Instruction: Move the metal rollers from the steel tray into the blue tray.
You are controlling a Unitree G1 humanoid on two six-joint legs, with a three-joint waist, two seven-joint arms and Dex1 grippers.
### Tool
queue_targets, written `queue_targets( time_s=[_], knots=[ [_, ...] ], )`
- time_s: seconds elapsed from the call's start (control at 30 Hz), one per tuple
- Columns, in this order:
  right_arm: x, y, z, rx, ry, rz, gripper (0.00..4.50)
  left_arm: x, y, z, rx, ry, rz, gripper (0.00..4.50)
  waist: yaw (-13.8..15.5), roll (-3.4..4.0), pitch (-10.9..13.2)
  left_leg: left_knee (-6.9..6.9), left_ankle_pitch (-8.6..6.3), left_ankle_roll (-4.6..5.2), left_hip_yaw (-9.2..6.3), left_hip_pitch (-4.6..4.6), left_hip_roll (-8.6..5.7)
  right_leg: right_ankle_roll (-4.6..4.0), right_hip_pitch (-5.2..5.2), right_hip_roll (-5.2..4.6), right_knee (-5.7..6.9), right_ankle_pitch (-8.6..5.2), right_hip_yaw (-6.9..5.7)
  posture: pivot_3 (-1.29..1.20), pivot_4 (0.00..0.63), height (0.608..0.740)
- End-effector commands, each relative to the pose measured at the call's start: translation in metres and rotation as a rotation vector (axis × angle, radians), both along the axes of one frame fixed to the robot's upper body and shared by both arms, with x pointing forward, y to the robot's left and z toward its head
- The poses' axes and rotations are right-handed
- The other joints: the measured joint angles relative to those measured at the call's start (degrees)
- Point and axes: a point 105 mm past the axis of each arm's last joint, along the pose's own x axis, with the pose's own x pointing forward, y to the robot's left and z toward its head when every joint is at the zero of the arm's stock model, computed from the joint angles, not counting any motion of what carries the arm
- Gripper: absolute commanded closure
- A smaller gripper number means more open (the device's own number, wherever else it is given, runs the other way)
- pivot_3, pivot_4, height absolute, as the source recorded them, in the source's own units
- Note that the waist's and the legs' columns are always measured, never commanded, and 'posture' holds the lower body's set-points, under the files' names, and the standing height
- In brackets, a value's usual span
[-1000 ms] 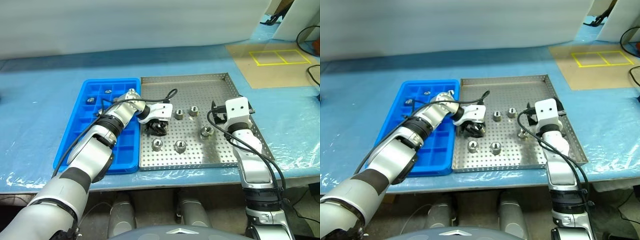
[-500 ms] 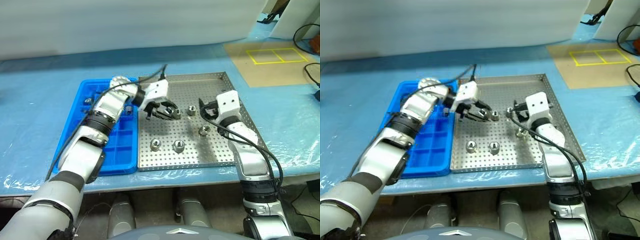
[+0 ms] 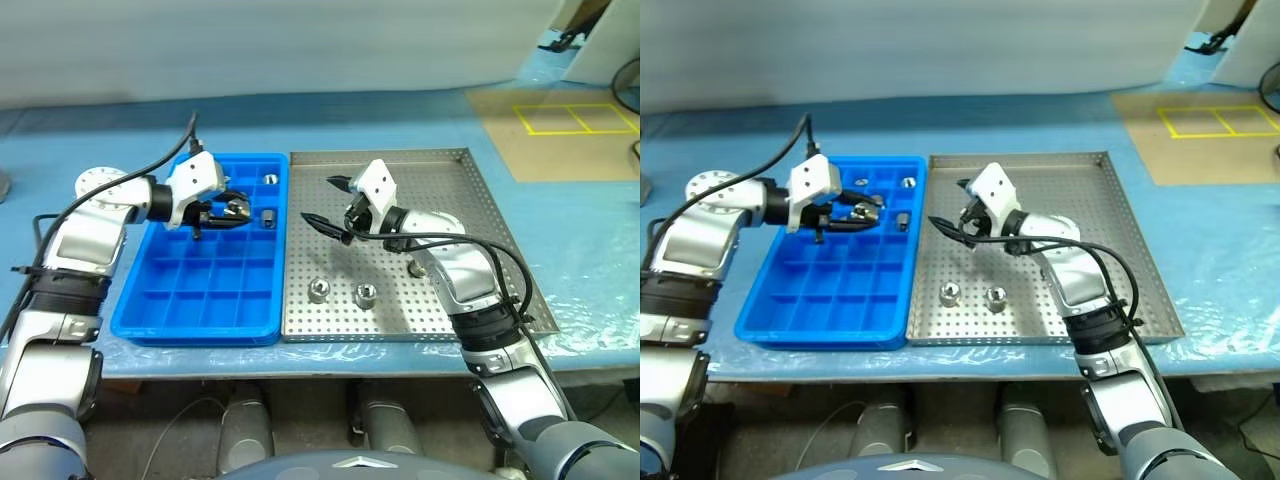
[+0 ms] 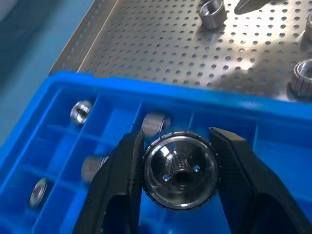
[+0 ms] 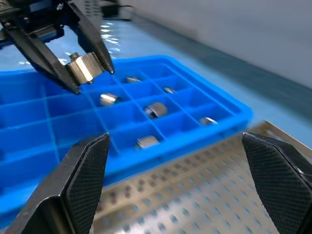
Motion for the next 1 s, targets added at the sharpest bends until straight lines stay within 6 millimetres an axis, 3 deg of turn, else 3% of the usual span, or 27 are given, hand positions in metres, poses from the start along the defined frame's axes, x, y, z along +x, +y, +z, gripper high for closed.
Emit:
queue_targets(
  time_s=[0.03, 0.3, 0.6, 1.0],
  knots=[
    [-0.009, 0.024, 0.011, 0.009, -0.049, 0.159, 0.00, -0.017, 0.017, 0.008, -0.038, -0.044, 0.108, 2.78, 0.87, 0.00, 0.00, -0.07, 0.03, -0.05, -0.03, 0.00, 0.03, -0.05, 0.00, 0.00, 0.00, -0.04, -0.07, 0.22, 0.150, 0.740],
    [-0.025, 0.047, -0.002, -0.031, -0.003, 0.342, 0.00, -0.040, 0.040, -0.012, -0.077, -0.011, 0.295, 2.78, 4.47, -0.08, 0.04, -0.15, 0.09, -0.15, -0.35, -0.08, 0.12, -0.17, 0.13, -0.02, 0.04, -0.19, -0.52, 0.31, 0.150, 0.740],
    [-0.017, 0.043, -0.014, -0.069, -0.008, 0.282, 0.00, -0.006, 0.060, -0.017, -0.157, -0.136, 0.566, 2.78, 6.22, -0.11, 0.02, -0.16, 0.22, -0.35, -0.53, 0.00, 0.16, -0.16, 0.28, -0.04, 0.16, -0.19, -0.68, 0.32, 0.150, 0.740],
    [-0.013, 0.035, -0.023, -0.090, -0.012, 0.213, 0.00, 0.002, 0.050, -0.051, -0.161, -0.011, 0.569, 2.78, 6.01, -0.15, 0.00, -0.15, 0.27, -0.42, -0.56, -0.15, 0.16, -0.18, 0.16, -0.02, 0.12, -0.19, -0.71, 0.29, 0.150, 0.740]
  ],
)
